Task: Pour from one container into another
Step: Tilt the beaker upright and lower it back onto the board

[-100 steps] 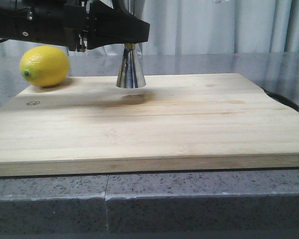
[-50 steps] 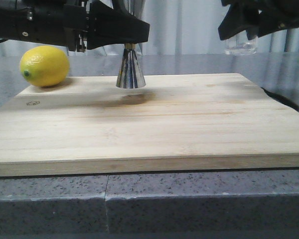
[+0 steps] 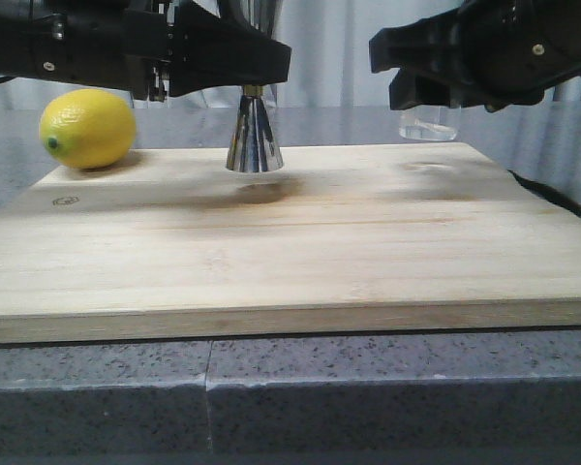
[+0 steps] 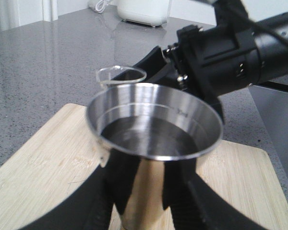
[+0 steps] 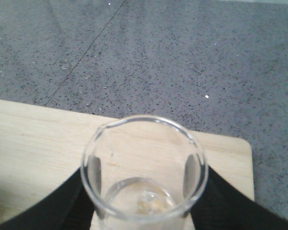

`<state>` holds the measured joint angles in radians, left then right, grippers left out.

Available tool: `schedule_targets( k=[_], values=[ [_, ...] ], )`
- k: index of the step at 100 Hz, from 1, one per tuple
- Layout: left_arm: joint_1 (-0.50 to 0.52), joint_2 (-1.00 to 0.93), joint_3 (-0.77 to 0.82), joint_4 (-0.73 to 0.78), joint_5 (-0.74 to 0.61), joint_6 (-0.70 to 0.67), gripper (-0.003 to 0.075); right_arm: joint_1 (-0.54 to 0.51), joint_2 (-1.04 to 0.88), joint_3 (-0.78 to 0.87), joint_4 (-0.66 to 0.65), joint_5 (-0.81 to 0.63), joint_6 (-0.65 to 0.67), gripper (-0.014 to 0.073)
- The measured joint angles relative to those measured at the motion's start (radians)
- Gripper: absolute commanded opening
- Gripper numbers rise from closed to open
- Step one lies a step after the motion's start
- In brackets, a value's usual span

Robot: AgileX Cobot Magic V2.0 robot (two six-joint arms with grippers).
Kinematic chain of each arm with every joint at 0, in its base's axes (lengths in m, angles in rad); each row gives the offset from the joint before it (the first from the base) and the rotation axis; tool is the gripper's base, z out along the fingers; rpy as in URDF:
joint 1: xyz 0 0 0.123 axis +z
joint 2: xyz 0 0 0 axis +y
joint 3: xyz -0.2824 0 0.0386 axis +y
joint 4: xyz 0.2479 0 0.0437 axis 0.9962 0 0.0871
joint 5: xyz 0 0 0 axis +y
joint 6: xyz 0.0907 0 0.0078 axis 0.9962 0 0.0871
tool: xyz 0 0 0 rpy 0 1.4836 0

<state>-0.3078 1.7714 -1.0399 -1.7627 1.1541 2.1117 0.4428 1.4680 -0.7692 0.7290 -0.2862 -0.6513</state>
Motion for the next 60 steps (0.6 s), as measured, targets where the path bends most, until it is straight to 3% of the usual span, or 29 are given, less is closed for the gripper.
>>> schedule_targets(
  k=[28,60],
  values=[
    [0.0,0.0,0.0,0.0,0.0,0.0,0.0231,0.002,0.056,0.0,0.008,-0.083,0.029,0.0299],
    [0.0,0.0,0.0,0.0,0.0,0.0,0.0231,0.002,0.089,0.0,0.008,-0.082,0.032,0.0309]
  ],
)
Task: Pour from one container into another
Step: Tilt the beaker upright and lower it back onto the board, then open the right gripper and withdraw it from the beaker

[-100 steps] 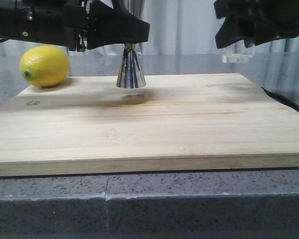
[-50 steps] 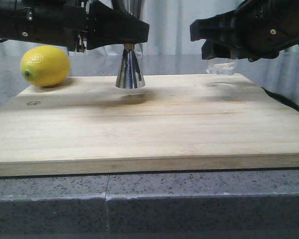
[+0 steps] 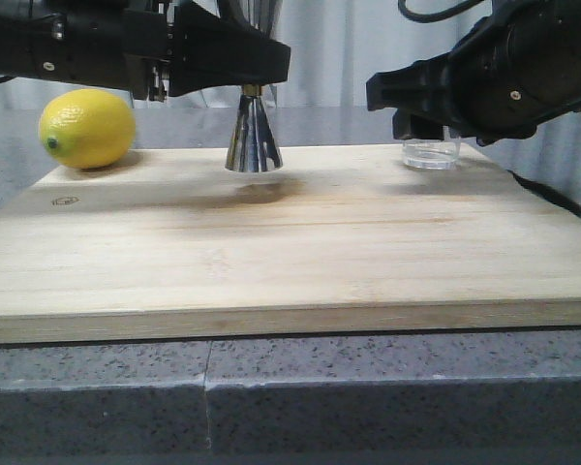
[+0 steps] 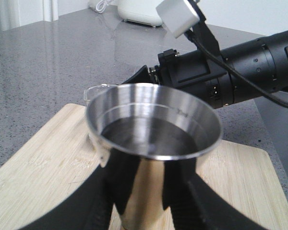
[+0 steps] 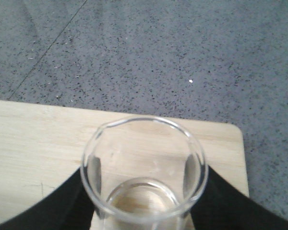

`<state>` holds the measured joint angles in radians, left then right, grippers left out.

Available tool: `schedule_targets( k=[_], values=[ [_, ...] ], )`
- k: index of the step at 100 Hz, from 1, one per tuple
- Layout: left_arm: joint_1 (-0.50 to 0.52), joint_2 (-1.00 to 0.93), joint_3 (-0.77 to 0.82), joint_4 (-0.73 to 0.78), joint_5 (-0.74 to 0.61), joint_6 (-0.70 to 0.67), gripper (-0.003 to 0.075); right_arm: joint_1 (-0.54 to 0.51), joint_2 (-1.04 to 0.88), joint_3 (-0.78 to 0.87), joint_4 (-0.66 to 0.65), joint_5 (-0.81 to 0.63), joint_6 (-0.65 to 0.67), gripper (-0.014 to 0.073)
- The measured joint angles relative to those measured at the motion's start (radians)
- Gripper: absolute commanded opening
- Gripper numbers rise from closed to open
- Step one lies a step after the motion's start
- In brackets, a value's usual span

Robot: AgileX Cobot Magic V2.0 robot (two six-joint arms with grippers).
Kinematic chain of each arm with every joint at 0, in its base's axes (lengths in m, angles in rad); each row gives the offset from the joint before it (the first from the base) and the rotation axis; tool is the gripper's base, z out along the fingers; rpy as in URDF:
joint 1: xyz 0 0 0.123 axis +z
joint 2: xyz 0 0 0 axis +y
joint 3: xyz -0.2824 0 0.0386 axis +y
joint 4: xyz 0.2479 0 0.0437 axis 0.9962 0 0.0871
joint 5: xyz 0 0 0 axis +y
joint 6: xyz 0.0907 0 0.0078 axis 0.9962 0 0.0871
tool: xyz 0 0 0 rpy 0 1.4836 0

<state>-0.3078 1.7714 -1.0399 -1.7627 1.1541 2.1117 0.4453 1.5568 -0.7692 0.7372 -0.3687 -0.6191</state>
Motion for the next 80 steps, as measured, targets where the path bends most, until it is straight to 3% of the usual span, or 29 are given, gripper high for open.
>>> schedule_targets(
  k=[8,32,80],
  values=[
    [0.0,0.0,0.0,0.0,0.0,0.0,0.0231,0.0,0.0,0.0,0.0,0.0,0.0,0.0359],
    [0.0,0.0,0.0,0.0,0.0,0.0,0.0231,0.0,0.0,0.0,0.0,0.002,0.0,0.0641],
    [0.0,0.0,0.0,0.0,0.0,0.0,0.0231,-0.029,-0.171,0.0,-0.02,0.383,-0.024,0.0656]
  ],
)
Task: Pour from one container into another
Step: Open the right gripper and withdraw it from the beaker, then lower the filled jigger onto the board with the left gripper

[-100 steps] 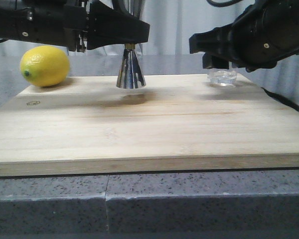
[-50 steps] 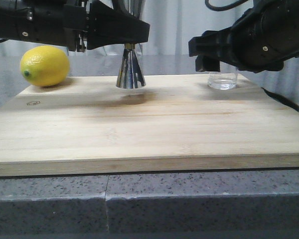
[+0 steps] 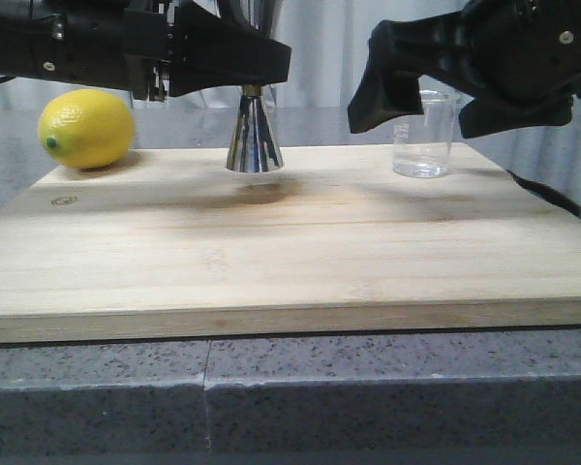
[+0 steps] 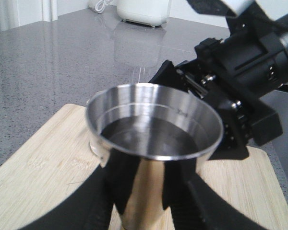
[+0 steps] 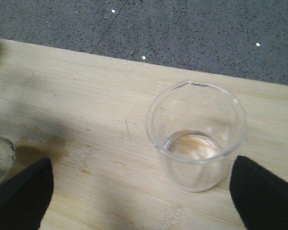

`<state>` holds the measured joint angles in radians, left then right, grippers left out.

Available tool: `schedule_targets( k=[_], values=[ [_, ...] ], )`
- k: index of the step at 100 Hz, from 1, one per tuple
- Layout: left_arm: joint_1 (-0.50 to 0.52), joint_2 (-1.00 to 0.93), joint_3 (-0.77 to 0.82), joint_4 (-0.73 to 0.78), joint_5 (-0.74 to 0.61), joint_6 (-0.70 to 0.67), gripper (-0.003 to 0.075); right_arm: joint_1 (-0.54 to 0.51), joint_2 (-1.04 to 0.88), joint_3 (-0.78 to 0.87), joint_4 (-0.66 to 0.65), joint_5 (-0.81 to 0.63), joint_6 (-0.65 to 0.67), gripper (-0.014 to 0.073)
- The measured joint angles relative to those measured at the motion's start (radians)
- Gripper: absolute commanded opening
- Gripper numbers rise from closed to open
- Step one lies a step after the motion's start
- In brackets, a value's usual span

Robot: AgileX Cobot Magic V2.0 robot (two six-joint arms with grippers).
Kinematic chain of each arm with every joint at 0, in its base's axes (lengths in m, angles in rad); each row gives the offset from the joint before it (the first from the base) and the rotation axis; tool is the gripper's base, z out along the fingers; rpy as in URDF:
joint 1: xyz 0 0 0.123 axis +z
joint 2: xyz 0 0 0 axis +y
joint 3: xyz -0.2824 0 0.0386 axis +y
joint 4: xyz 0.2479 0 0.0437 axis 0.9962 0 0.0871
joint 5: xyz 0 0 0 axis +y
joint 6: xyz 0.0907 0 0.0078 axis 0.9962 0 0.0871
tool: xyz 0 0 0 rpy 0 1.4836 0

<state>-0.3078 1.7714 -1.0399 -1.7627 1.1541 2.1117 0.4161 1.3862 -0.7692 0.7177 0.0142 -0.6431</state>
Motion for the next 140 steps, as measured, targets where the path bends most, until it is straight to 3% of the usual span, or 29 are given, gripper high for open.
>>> schedule_targets(
  k=[29,40,47,60,70,114,140],
  values=[
    [0.0,0.0,0.0,0.0,0.0,0.0,0.0231,-0.099,-0.043,0.0,-0.113,0.233,-0.002,0.0656],
    [0.0,0.0,0.0,0.0,0.0,0.0,0.023,-0.113,-0.084,0.0,-0.211,0.341,0.049,0.0656],
    [0.0,0.0,0.0,0.0,0.0,0.0,0.0231,-0.113,-0.118,0.0,-0.343,0.409,0.161,0.0655],
    [0.0,0.0,0.0,0.0,0.0,0.0,0.023,-0.113,-0.185,0.0,-0.705,0.558,0.513,0.0647],
    [0.0,0.0,0.0,0.0,0.0,0.0,0.0231,-0.119,-0.253,0.011,-0.835,0.641,0.664,0.0647],
    [0.0,0.0,0.0,0.0,0.0,0.0,0.0231,-0.119,-0.687,0.069,-0.86,0.684,0.738,0.0647],
    [0.0,0.0,0.0,0.0,0.0,0.0,0.0231,-0.119,-0.798,0.069,-0.861,0.733,0.734,0.0647]
  ],
)
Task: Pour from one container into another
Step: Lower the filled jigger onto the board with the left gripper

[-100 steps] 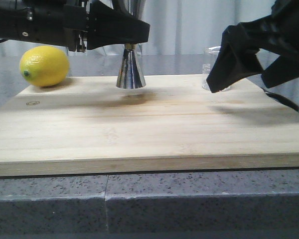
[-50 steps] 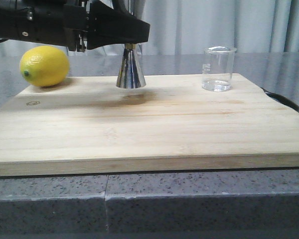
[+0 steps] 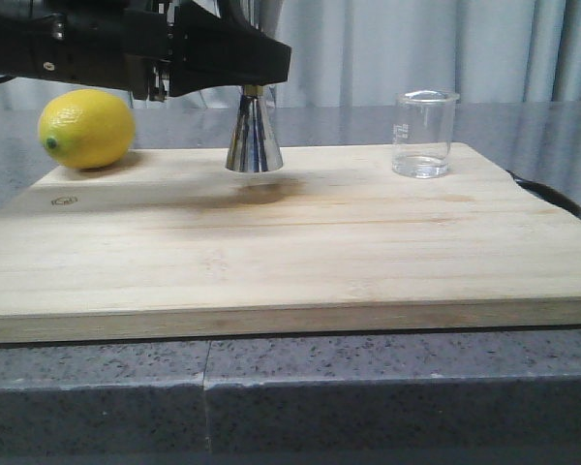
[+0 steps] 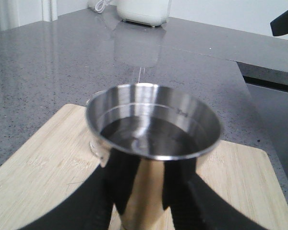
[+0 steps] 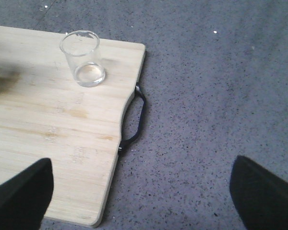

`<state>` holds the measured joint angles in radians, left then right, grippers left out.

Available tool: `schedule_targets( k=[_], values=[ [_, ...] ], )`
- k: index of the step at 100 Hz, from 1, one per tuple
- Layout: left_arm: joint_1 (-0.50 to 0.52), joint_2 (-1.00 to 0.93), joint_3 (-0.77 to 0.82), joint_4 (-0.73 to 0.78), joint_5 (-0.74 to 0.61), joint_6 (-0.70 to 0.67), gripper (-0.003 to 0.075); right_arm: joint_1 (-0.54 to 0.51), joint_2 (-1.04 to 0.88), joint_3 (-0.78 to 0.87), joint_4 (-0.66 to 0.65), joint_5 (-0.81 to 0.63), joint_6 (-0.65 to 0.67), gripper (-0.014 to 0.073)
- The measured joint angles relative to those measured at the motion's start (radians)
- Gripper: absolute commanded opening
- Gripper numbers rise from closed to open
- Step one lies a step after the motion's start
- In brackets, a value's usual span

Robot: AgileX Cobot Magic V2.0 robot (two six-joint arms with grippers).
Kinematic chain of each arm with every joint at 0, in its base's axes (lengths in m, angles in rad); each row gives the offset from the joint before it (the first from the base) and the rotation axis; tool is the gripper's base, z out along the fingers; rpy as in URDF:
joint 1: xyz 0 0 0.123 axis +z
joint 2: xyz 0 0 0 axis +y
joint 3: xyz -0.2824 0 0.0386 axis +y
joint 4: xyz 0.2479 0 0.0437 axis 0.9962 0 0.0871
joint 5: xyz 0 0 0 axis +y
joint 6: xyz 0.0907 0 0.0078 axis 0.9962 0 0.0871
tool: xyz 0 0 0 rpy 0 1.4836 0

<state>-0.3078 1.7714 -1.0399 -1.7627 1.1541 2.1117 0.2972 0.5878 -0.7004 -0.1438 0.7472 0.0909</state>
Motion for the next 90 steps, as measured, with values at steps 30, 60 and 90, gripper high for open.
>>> schedule_targets(
  k=[30,60,90],
  values=[
    [0.0,0.0,0.0,0.0,0.0,0.0,0.0231,0.0,-0.007,0.0,-0.021,0.037,0.0,0.0647],
    [0.0,0.0,0.0,0.0,0.0,0.0,0.0231,0.0,-0.007,0.0,-0.048,0.037,0.0,0.0647],
    [0.0,0.0,0.0,0.032,0.0,0.005,0.0231,0.0,-0.007,0.0,-0.052,0.037,0.0,0.0647]
  ],
)
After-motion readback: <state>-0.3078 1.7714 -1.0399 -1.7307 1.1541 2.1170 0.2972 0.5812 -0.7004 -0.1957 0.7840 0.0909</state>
